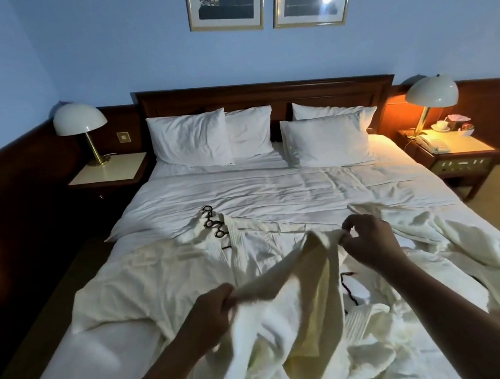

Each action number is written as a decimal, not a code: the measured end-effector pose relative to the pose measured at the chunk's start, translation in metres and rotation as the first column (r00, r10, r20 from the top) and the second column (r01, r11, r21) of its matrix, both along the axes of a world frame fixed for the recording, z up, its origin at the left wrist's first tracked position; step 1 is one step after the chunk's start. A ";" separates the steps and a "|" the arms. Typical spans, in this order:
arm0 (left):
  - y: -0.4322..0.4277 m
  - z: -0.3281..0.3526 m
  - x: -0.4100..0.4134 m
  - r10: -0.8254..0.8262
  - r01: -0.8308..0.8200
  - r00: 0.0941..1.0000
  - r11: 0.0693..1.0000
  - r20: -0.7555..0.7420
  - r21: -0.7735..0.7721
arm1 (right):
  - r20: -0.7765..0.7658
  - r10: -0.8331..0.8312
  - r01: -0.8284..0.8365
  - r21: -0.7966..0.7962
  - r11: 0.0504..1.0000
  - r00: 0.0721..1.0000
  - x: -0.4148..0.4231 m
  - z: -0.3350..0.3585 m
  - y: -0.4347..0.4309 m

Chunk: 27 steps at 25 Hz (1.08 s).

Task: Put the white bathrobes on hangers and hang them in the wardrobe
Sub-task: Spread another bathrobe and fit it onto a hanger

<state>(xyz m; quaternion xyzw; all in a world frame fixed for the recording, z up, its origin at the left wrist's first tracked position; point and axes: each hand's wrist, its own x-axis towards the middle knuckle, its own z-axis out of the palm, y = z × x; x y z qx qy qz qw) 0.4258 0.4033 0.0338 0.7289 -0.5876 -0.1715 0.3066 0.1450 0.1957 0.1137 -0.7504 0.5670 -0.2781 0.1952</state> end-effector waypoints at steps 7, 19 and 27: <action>-0.070 0.093 -0.001 0.213 -0.030 0.901 0.900 0.379 -0.434 | 0.344 -0.185 0.128 0.180 0.975 0.921 -0.011 0.056 -0.045; -0.126 0.521 0.022 0.739 0.026 0.531 0.475 0.415 -0.880 | 0.219 -0.103 0.205 -0.518 0.831 0.970 -0.031 0.385 -0.069; -0.094 0.617 -0.002 0.835 -0.018 0.449 0.364 0.317 -0.931 | 0.386 -0.176 0.407 -0.673 0.617 0.905 -0.035 0.477 -0.028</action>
